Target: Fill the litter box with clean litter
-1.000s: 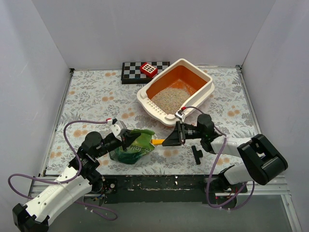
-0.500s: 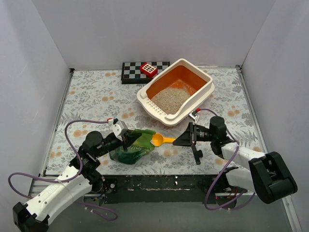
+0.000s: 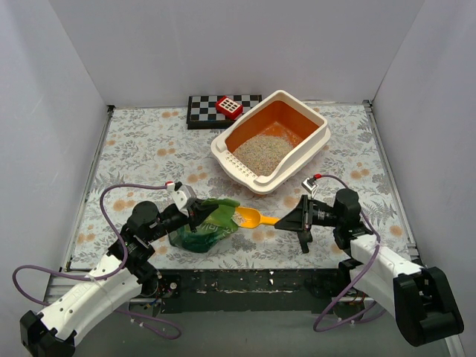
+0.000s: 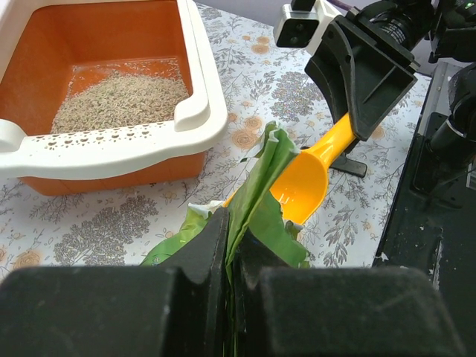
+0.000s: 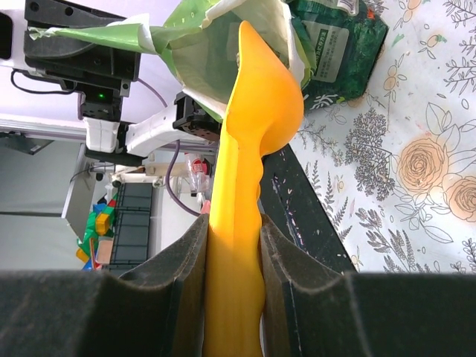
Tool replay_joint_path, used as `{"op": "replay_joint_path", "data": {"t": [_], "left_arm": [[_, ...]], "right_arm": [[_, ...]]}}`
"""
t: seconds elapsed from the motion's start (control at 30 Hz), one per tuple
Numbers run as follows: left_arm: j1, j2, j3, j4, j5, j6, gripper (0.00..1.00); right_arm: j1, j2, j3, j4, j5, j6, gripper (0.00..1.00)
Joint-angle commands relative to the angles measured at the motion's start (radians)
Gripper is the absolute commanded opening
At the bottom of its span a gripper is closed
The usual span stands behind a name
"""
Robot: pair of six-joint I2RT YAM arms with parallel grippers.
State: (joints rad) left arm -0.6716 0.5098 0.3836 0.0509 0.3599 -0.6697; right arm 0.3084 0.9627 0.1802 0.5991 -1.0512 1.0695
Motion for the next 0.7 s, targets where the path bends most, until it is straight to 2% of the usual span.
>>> {"op": "replay_joint_path", "data": {"t": [0.0, 0.47, 0.67], "left_arm": [[0.000, 0.004, -0.017, 0.010, 0.005, 0.004, 0.00], [0.000, -0.016, -0.022, 0.020, 0.004, -0.001, 0.00], [0.000, -0.043, -0.022, 0.023, -0.030, 0.001, 0.00]], "right_arm": [[-0.012, -0.065, -0.024, -0.007, -0.046, 0.043, 0.01], [-0.041, -0.193, 0.019, -0.064, -0.012, 0.130, 0.01], [-0.066, -0.225, 0.073, -0.169, 0.003, 0.109, 0.01]]}}
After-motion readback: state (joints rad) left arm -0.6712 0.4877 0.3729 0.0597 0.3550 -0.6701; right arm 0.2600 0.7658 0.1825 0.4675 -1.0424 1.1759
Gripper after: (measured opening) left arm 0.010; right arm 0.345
